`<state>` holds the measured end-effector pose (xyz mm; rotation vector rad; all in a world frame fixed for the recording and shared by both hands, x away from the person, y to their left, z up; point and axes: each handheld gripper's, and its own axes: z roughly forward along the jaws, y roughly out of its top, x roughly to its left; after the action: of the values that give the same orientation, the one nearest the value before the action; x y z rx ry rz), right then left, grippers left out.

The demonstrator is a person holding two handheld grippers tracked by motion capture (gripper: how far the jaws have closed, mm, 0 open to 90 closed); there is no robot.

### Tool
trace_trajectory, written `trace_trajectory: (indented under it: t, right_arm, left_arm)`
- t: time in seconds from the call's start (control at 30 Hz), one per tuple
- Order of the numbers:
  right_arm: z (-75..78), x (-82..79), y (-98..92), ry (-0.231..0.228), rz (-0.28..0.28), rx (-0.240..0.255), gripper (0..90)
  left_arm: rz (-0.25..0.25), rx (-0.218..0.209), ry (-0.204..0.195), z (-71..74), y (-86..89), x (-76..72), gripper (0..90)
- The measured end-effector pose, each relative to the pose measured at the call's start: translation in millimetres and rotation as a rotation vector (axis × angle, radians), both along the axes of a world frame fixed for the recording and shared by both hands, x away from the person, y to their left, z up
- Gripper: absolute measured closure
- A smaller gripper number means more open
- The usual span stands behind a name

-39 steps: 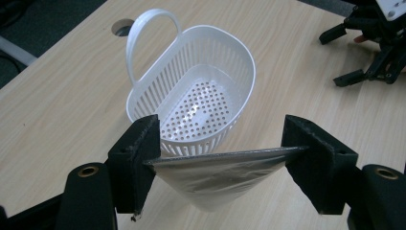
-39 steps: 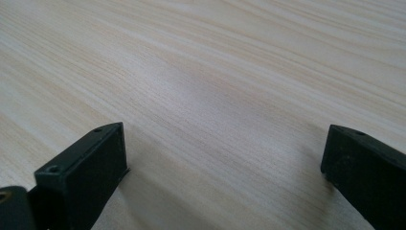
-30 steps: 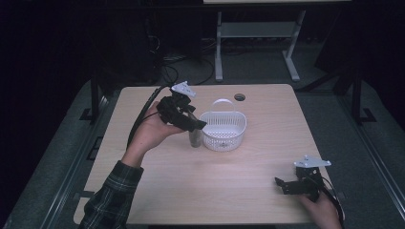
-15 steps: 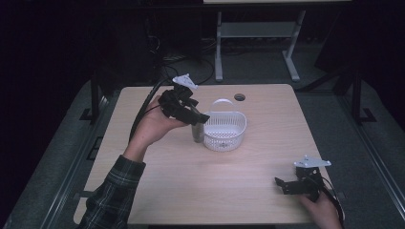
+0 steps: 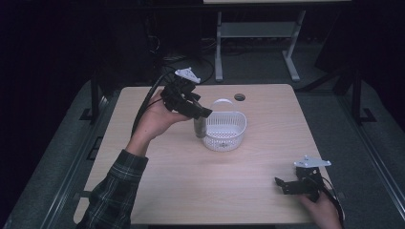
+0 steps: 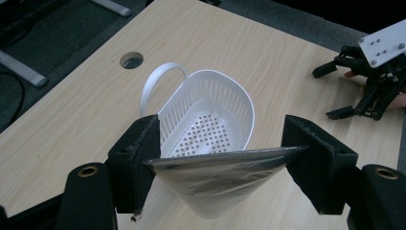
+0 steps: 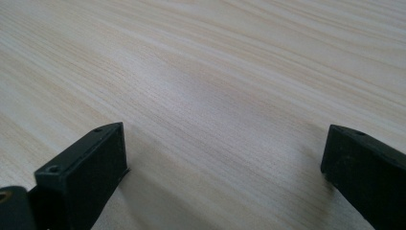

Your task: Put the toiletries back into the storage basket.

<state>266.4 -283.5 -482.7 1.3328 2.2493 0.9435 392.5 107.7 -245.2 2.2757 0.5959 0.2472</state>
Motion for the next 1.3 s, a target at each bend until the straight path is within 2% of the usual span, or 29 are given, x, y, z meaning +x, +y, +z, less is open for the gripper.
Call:
trace_trajectory:
  t: [0.43,0.97,1.3]
  right_arm:
    - [0.0,0.0,0.0,0.0,0.0,0.0,1.3]
    - [0.0,0.0,0.0,0.0,0.0,0.0,1.3]
    - [0.0,0.0,0.0,0.001,0.001,0.0,1.3]
  left_arm:
    - [0.008,-0.009,-0.017,3.7,-8.6,9.3,30.1]
    - [0.013,-0.028,-0.034,-8.9,-20.9,21.2,30.1]
    - [0.006,-0.006,-0.034,-22.7,-28.3,26.1,30.1]
